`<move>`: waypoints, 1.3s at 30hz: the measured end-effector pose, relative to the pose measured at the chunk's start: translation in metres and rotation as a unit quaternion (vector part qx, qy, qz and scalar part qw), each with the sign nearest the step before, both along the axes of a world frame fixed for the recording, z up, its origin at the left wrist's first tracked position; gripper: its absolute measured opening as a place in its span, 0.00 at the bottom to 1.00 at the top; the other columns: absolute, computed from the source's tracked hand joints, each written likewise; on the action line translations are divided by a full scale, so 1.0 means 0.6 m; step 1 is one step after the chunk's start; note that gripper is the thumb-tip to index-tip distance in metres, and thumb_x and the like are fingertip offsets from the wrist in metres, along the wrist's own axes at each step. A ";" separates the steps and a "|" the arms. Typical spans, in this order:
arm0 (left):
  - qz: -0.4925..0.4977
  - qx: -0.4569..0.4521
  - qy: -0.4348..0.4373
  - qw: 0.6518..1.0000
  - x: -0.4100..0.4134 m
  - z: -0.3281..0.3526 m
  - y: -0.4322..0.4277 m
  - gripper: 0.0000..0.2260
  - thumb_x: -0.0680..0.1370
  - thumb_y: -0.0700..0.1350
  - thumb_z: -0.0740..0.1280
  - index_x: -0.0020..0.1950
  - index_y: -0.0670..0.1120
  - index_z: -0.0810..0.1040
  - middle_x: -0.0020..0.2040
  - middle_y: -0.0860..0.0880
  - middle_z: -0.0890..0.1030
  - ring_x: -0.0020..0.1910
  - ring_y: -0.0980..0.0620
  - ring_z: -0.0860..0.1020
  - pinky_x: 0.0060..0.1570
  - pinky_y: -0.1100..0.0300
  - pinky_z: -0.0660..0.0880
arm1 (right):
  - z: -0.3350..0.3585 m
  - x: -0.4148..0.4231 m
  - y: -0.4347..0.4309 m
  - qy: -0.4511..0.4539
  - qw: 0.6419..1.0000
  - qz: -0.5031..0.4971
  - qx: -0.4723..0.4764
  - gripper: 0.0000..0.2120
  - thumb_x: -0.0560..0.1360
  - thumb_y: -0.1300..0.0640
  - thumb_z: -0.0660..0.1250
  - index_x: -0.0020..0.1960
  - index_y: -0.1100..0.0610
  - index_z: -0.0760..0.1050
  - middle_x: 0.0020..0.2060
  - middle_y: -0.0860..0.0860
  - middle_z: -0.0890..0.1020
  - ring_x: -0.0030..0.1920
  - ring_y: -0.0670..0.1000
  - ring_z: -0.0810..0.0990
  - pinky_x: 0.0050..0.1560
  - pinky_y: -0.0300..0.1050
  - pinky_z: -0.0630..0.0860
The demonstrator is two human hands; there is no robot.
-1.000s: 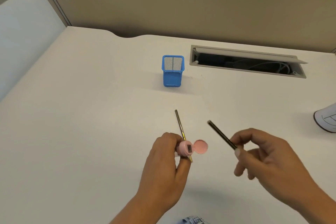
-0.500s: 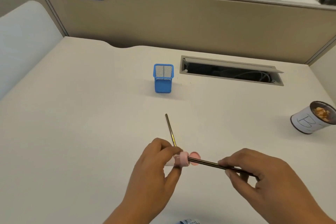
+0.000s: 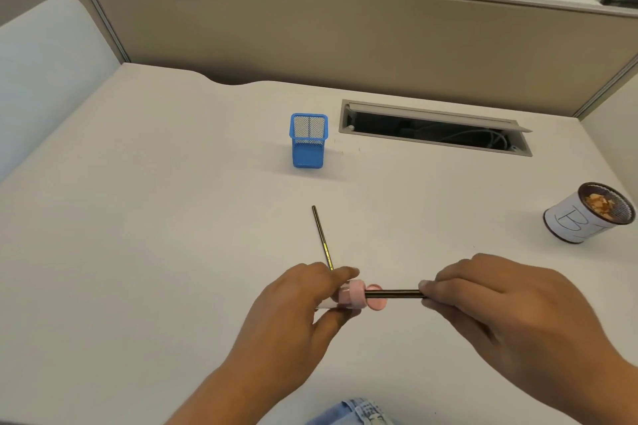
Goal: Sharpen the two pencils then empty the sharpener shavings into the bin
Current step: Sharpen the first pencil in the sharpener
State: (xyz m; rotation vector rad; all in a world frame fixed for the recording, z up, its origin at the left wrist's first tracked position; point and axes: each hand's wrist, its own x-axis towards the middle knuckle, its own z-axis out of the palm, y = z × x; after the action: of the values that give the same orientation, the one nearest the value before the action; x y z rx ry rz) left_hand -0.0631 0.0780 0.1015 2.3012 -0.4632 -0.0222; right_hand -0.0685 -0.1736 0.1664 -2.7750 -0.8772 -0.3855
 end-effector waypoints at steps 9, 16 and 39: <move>-0.039 0.036 -0.085 0.995 0.008 0.019 0.005 0.10 0.76 0.48 0.68 0.57 0.54 0.79 0.44 0.60 0.78 0.42 0.56 0.72 0.40 0.65 0.71 | 0.009 0.003 -0.006 0.150 0.986 -0.040 0.058 0.08 0.77 0.40 0.61 0.46 0.42 0.76 0.34 0.40 0.83 0.29 0.44 0.77 0.25 0.43 0.75; -0.060 0.061 -0.109 0.990 0.007 0.023 0.002 0.12 0.78 0.61 0.63 0.59 0.59 0.74 0.46 0.62 0.77 0.41 0.58 0.72 0.36 0.61 0.74 | 0.014 0.007 0.002 0.352 0.920 -0.109 0.131 0.05 0.73 0.40 0.66 0.44 0.39 0.78 0.35 0.38 0.84 0.28 0.42 0.74 0.29 0.33 0.70; -0.091 -0.033 -0.015 0.995 0.007 0.039 -0.005 0.11 0.80 0.61 0.60 0.56 0.58 0.75 0.43 0.61 0.76 0.38 0.64 0.71 0.37 0.74 0.64 | 0.053 0.014 -0.008 -0.014 0.997 0.022 -0.076 0.14 0.79 0.46 0.62 0.39 0.51 0.77 0.27 0.47 0.77 0.26 0.56 0.75 0.20 0.48 0.69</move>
State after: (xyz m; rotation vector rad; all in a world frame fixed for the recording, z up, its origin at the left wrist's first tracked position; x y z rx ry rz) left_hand -0.0587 0.0751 0.1250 2.1898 -0.6780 -0.0616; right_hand -0.0603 -0.1783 0.1980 -2.8889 -1.0114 -0.3658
